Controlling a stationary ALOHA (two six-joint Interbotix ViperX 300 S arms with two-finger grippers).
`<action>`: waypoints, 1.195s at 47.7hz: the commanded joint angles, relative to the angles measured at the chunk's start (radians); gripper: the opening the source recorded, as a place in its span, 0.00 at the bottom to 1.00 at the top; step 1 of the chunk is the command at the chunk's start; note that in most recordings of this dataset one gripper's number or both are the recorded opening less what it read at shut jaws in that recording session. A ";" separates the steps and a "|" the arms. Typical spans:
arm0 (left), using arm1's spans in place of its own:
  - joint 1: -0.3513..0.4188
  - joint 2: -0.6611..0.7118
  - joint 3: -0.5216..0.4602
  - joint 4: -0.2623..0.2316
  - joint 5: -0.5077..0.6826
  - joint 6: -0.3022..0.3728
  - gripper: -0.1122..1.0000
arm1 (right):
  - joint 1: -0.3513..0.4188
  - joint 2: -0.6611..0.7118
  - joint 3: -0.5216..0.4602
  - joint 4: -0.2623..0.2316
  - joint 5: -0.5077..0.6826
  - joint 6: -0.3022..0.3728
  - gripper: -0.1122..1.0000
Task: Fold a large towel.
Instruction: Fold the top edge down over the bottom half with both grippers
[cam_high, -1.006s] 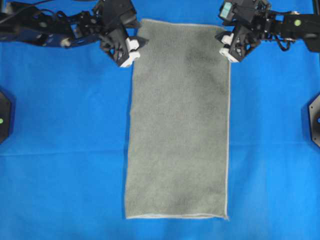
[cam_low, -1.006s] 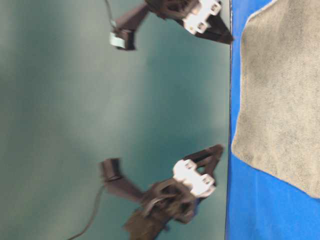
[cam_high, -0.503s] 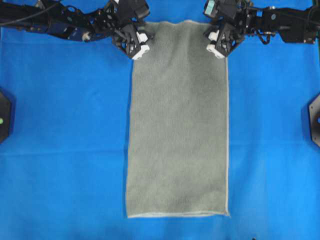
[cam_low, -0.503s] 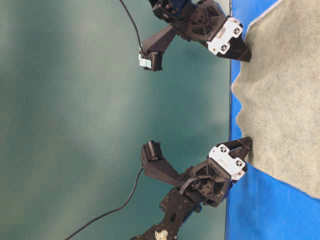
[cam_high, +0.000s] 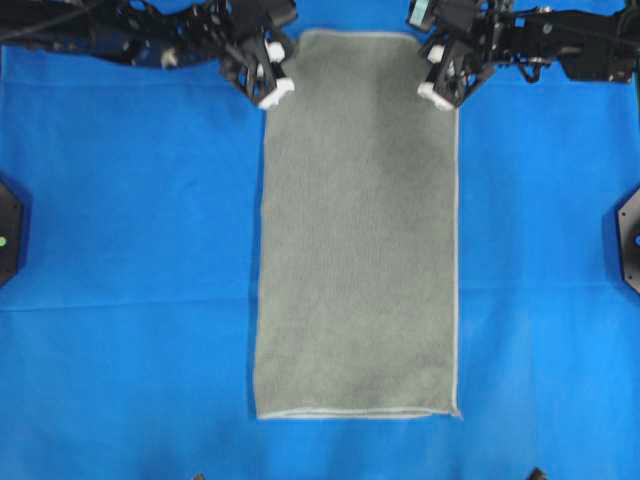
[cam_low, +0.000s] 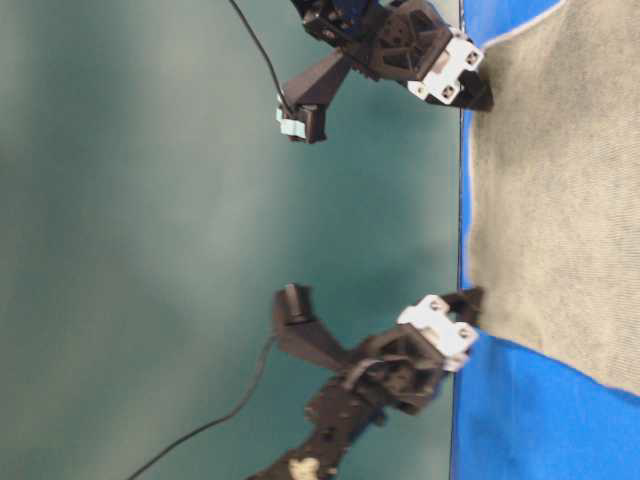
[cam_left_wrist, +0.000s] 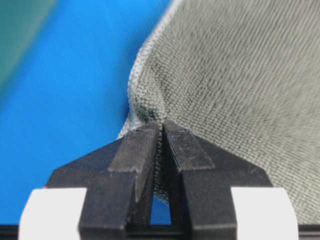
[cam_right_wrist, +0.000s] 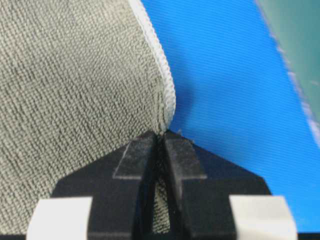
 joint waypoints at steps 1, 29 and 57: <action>0.023 -0.083 -0.032 -0.003 0.014 0.037 0.12 | -0.035 -0.078 -0.020 -0.003 0.025 -0.002 0.14; -0.167 -0.439 0.169 -0.003 0.129 0.071 0.12 | 0.259 -0.509 0.115 0.021 0.249 0.021 0.14; -0.724 -0.399 0.342 -0.014 0.123 -0.017 0.12 | 0.834 -0.462 0.192 0.436 0.324 0.029 0.14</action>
